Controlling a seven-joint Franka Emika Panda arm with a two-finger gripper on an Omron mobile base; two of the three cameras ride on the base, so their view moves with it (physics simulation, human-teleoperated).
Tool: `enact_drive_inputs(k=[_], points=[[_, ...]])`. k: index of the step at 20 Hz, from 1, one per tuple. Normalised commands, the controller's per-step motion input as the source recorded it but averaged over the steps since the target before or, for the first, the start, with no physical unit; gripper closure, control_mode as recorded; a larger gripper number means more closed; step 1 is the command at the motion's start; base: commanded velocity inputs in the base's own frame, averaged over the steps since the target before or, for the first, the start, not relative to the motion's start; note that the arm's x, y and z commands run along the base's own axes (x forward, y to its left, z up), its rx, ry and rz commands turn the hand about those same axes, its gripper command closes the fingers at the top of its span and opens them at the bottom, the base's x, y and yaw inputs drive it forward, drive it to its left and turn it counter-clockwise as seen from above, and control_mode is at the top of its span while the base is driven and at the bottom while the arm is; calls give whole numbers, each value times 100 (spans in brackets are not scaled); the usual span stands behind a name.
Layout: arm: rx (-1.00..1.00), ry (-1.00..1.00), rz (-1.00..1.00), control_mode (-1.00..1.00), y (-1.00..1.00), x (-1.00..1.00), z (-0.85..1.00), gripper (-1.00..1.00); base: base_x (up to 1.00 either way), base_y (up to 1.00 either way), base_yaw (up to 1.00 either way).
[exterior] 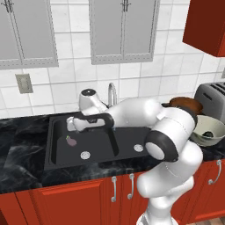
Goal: Pick the eggplants from the sink and place them in one bowl. Place the apple in the other bowl. Then turn off the sink faucet.
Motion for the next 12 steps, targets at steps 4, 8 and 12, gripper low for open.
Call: enact_drive_inputs(k=[4, 8, 12], points=[[-4, -3, -10, -100, 15, 29, -20, -100, 0, 0, 0], [-6, 1, -11, -100, 10, 24, -31, -100, 0, 0, 0], [-5, 6, -7, -100, 8, 40, -32, -100, 0, 0, 0]])
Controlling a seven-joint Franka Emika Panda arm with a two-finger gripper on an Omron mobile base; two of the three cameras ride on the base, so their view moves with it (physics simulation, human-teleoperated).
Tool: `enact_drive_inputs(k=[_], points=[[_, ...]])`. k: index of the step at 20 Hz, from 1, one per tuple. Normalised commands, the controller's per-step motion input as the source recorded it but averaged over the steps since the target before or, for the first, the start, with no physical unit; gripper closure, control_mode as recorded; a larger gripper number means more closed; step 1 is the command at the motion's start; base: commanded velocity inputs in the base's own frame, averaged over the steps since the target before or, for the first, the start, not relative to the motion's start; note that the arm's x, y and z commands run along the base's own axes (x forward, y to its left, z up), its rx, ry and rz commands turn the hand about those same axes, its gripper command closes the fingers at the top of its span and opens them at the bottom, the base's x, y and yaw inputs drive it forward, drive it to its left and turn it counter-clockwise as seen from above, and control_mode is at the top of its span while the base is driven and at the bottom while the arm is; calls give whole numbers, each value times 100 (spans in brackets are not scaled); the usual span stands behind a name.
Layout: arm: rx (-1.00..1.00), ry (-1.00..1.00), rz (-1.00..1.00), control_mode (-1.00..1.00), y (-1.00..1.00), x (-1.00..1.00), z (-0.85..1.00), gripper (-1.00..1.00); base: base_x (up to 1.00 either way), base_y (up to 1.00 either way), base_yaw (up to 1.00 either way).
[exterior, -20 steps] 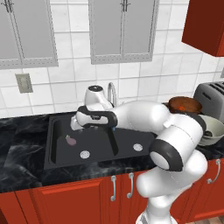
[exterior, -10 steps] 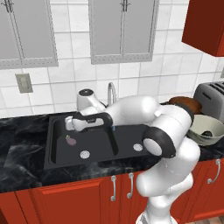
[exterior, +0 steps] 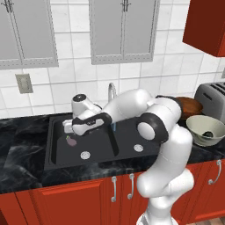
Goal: Pick the eggplants from the sink and place them in one bowl. Place the apple in the other bowl. Then turn off the sink faucet.
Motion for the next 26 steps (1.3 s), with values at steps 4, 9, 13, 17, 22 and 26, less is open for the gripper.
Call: enact_drive_inputs(k=[4, 9, 13, 17, 22, 26], points=[[-3, 12, -1, -100, 17, 46, -30, -100, 0, 0, 0], [-4, 16, -1, -100, 25, 45, -26, -100, 0, 0, 0], [-4, 14, 0, -100, 26, 50, -27, -100, 0, 0, 0], [-3, 9, 0, -100, 16, 43, -26, -100, 0, 0, 0], [-1, 4, 0, -100, 9, 38, -30, -100, 0, 0, 0], [0, 0, 0, -100, 0, 7, -14, -100, 0, 0, 0]])
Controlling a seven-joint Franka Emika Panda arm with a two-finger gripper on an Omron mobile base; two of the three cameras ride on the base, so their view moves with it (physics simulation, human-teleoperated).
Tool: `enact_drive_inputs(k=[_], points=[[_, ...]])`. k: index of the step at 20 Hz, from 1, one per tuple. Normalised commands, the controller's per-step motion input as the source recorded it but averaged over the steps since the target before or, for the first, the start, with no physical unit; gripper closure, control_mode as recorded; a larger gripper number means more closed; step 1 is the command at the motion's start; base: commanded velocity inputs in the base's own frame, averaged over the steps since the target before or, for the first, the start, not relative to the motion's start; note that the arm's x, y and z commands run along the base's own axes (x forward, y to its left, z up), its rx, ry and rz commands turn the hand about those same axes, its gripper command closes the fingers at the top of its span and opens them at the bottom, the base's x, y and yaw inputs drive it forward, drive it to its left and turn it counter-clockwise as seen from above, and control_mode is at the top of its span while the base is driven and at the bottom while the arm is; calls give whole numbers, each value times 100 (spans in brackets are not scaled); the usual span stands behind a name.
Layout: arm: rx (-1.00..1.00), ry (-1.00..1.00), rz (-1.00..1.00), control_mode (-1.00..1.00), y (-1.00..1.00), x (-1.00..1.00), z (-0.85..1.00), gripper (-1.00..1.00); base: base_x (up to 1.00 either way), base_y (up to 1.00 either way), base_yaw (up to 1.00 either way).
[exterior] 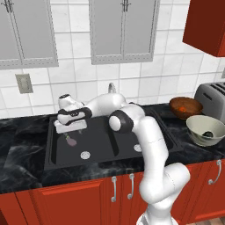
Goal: Pick the eggplants from the sink and place them in one bowl. Place the apple in the other bowl. Then turn off the sink faucet.
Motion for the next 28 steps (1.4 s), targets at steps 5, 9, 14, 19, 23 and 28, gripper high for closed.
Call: enact_drive_inputs(k=[5, 9, 14, 19, 23, 28], points=[[0, 0, 0, -100, 0, 0, -18, -100, 0, 0, 0], [0, -1, 0, -100, -2, 11, -43, -100, 0, 0, 0], [0, 0, 0, -100, -4, 24, -45, -100, 0, 0, 0], [0, 0, 0, -100, 0, 21, -34, -100, 0, 0, 0], [0, 0, 0, -100, 1, 19, -24, -100, 0, 0, 0], [0, 0, 0, -100, 10, 24, -24, -100, 0, 0, 0]])
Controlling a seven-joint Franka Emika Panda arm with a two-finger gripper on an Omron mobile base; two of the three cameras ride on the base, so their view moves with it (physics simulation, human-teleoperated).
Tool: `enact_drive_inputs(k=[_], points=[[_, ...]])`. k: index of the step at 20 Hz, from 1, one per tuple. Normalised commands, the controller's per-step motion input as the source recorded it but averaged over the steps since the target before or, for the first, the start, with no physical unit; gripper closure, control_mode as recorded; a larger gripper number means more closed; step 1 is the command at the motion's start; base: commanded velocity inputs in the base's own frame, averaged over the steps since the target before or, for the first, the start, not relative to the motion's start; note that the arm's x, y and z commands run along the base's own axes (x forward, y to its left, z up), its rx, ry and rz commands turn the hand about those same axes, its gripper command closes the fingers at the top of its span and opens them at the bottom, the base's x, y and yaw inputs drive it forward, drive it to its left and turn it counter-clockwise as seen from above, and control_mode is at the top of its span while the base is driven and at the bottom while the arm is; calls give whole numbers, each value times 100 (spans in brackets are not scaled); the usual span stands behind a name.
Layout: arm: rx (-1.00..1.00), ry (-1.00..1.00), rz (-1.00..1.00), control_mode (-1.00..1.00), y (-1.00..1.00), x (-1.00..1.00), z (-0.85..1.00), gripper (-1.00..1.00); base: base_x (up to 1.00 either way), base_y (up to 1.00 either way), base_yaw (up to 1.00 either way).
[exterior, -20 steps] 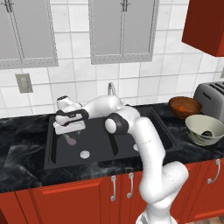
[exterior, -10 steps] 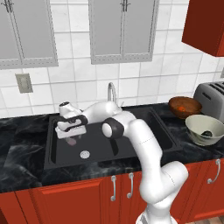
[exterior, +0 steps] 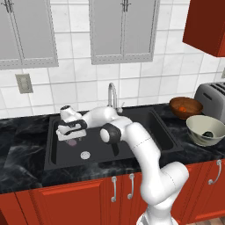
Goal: Pick the eggplants from the sink and place them in one bowl. Place the apple in the other bowl. Then turn off the sink faucet.
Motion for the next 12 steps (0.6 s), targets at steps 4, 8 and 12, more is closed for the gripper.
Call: enact_drive_inputs(k=[4, 8, 12], points=[[0, 0, 0, -100, 19, 23, -24, -100, 0, 0, 0], [0, 0, 0, -100, 12, 23, -24, -100, 0, 0, 0], [0, 5, 0, -100, 1, 7, -24, 100, 0, 0, 0]])
